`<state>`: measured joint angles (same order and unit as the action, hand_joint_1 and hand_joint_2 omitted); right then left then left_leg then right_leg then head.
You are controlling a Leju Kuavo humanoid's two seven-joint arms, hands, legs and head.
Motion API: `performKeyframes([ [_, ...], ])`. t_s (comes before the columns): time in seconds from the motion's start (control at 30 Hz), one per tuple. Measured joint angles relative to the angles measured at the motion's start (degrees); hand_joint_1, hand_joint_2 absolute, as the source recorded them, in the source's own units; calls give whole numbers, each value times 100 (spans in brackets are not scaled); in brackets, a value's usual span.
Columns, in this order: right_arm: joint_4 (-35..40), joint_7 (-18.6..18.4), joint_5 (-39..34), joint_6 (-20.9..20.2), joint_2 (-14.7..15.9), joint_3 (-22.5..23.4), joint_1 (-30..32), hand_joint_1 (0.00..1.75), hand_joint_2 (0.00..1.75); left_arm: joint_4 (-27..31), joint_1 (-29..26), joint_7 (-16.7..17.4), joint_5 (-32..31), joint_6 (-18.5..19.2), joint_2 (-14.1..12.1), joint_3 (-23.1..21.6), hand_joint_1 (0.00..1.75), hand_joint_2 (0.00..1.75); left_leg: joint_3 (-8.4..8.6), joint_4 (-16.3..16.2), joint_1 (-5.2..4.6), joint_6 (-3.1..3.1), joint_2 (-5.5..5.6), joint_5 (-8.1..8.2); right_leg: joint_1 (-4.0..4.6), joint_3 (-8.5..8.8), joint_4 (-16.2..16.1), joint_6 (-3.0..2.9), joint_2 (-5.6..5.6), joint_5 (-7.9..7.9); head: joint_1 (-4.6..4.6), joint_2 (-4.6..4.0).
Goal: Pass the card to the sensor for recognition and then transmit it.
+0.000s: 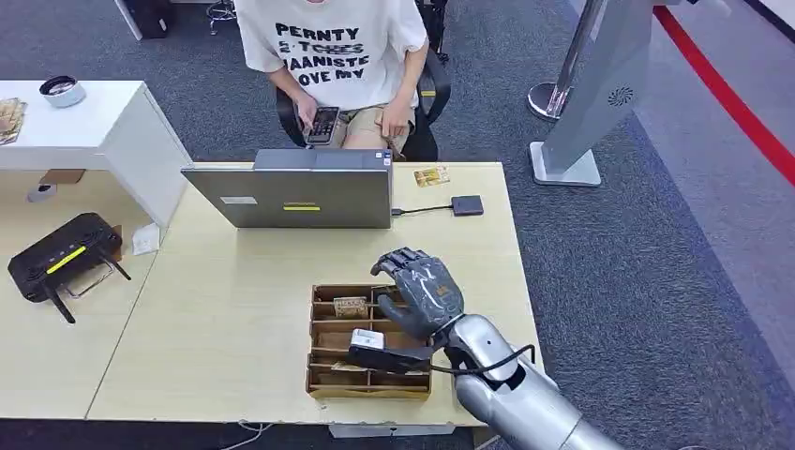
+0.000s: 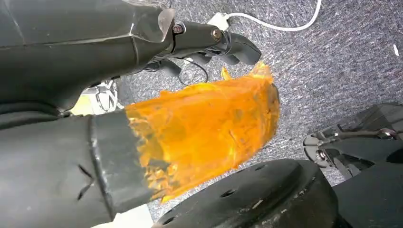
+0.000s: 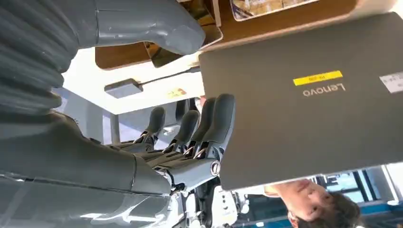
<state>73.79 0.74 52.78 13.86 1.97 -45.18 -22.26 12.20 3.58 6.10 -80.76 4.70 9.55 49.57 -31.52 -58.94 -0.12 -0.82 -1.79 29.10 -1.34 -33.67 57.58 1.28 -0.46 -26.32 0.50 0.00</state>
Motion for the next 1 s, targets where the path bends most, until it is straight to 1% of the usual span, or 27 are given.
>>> performKeyframes([
  [0.13,-118,-15,4,-46,-4,26,-89,79,175,0,7,-2,-9,0,0,0,0,0,0,0,0,0,0,0,0,0,0,0,0,0,2,0],
  [0.2,-151,-15,7,-48,-7,37,-109,82,175,0,8,-2,-9,0,0,2,0,0,0,0,0,0,0,0,0,0,0,0,0,0,0,0],
  [0.3,-218,-15,15,-83,-11,37,-136,75,175,0,14,-2,-13,0,0,0,0,0,0,0,0,0,0,0,0,0,0,0,0,0,0,0],
  [0.33,-251,-17,22,-117,-11,37,-155,77,175,0,15,-2,-13,0,0,0,0,0,0,0,0,0,0,0,0,0,0,0,0,0,2,0],
  [0.37,-284,-17,26,-140,-11,37,-173,73,175,0,17,-2,-15,0,0,0,0,0,0,0,0,0,0,0,0,0,0,0,0,0,0,0],
  [0.63,-520,-33,52,-280,-11,35,-298,73,175,0,30,-2,-44,0,0,0,0,0,1,0,0,0,0,0,0,0,0,0,0,0,2,0],
  [0.67,-542,-33,66,-310,-11,33,-319,77,175,0,30,-2,-48,0,0,0,0,0,2,0,0,0,0,0,0,0,0,0,0,0,0,0],
  [0.73,-585,-35,79,-343,-13,29,-358,99,175,0,32,-4,-48,0,0,0,0,0,3,0,0,0,-1,0,0,2,0,0,0,0,0,0],
  [0.77,-607,-35,87,-352,-11,26,-371,108,175,0,33,-4,-48,0,0,0,0,0,3,0,0,0,0,0,0,2,0,0,0,0,0,0],
  [0.8,-632,-35,94,-363,-11,26,-374,141,175,0,32,-4,-48,0,0,0,0,0,3,0,0,0,0,-1,0,3,0,0,0,0,2,0],
  [0.83,-655,-35,103,-365,-11,24,-374,148,175,0,31,-4,-48,0,0,0,0,0,3,0,0,0,0,-1,0,2,0,0,0,1,2,0],
  [0.87,-675,-35,105,-369,-11,18,-374,148,175,0,32,-6,-48,0,0,0,0,0,3,0,0,0,0,-1,0,2,0,-2,0,2,0,0],
  [0.9,-691,-35,107,-371,-11,13,-374,169,175,0,34,-7,-48,0,0,0,0,0,3,0,0,0,0,-1,0,3,0,-2,0,2,0,0],
  [0.93,-710,-35,107,-371,-11,13,-376,175,175,0,34,-9,-48,0,0,2,0,0,3,0,0,0,0,-1,0,2,0,-2,0,2,2,0],
  [0.97,-717,-35,107,-371,-11,13,-379,173,175,0,33,-9,-48,0,0,0,0,0,4,0,0,0,0,-1,0,2,0,-2,0,2,0,0],
  [1.0,-721,-35,107,-371,-11,13,-380,175,175,0,34,-11,-48,0,0,0,0,0,4,0,0,0,0,-1,0,3,0,-2,0,2,0,0],
])
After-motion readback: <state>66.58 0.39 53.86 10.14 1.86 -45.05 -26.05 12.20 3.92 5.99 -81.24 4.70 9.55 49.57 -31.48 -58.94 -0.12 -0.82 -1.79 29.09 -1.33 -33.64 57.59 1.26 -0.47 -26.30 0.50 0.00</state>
